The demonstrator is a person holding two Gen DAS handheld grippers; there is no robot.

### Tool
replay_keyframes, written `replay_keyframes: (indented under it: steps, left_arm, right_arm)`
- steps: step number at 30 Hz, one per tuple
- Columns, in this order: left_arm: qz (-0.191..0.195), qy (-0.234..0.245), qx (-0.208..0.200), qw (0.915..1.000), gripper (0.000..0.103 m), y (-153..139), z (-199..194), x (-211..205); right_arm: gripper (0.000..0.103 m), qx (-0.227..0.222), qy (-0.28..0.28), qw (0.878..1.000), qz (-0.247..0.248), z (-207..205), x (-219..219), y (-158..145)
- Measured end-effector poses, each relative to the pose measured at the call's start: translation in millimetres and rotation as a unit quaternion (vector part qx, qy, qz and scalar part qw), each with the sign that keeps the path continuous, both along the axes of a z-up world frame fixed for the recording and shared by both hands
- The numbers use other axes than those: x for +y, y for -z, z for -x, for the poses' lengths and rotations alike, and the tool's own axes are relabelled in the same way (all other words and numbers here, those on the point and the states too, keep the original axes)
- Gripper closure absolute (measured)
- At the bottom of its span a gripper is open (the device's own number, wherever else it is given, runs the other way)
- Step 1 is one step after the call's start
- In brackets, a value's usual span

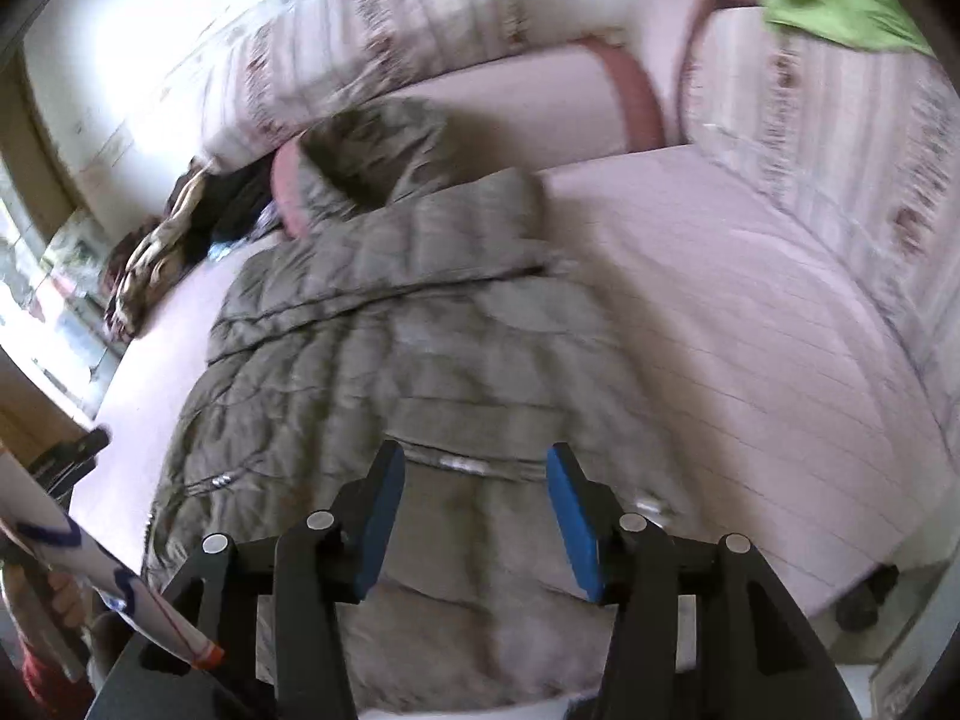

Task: Fold large clothes
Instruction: 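Lift the hem with the right tool and fold it toward the hood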

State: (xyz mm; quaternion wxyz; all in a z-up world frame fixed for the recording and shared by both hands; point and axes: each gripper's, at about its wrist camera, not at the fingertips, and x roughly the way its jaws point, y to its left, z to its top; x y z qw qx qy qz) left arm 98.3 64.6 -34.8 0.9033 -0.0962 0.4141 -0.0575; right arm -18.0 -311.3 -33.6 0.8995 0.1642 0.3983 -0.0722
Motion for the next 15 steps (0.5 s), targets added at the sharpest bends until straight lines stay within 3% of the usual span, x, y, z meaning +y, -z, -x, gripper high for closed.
replay_keyframes:
  steps: [5, 11, 13, 15]
  left_arm:
    - [0.007, -0.016, -0.004, 0.9998, 0.033, 13, -48, 5]
    - [-0.026, -0.074, -0.032, 0.9964, 0.033, 34, -81, 42]
    - [-0.032, -0.081, -0.021, 0.9959, 0.033, 39, -88, 51]
    - [-0.012, -0.079, -0.015, 0.9967, 0.033, 39, -94, 63]
  right_arm:
    - [0.050, 0.021, -0.034, 0.999, 0.030, -81, 43, 14]
    - [0.050, 0.037, -0.050, 0.997, 0.046, -210, 94, 25]
    - [0.050, 0.032, -0.044, 0.997, 0.059, -258, 116, 24]
    - [0.050, 0.028, -0.045, 0.996, 0.065, -309, 138, 27]
